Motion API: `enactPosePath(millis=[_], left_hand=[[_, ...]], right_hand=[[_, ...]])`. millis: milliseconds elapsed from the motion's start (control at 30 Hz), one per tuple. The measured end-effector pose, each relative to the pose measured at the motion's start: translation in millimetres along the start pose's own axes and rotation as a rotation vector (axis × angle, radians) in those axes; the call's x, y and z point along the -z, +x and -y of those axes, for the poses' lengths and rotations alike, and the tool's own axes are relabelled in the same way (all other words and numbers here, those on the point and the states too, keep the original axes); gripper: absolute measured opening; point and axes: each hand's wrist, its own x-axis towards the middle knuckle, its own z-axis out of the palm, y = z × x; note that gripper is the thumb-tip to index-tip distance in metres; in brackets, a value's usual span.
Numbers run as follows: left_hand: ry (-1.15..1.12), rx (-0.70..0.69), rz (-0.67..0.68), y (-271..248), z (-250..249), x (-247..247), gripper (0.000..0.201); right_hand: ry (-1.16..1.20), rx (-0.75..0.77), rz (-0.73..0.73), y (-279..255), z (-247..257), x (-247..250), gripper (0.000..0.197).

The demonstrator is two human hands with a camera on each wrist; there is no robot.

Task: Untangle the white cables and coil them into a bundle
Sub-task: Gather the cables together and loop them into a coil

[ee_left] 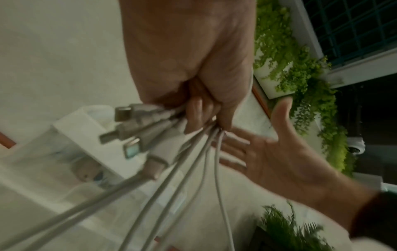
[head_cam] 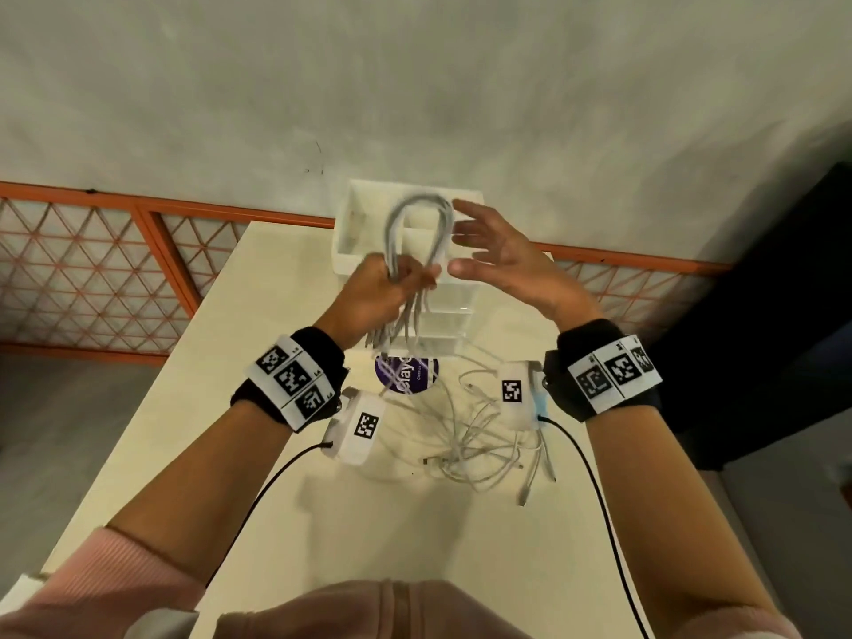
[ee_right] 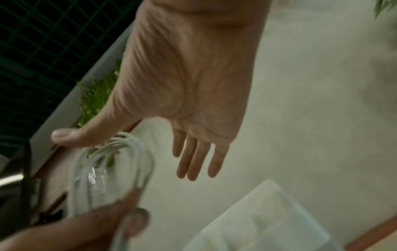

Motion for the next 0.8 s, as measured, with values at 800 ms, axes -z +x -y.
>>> enactPosePath(millis=[800], left_hand=[[-0.396, 0.126, -0.003, -18, 35, 5, 0.043]], right_hand=[[0.447, -0.204, -0.111, 4, -23, -85, 0.065]])
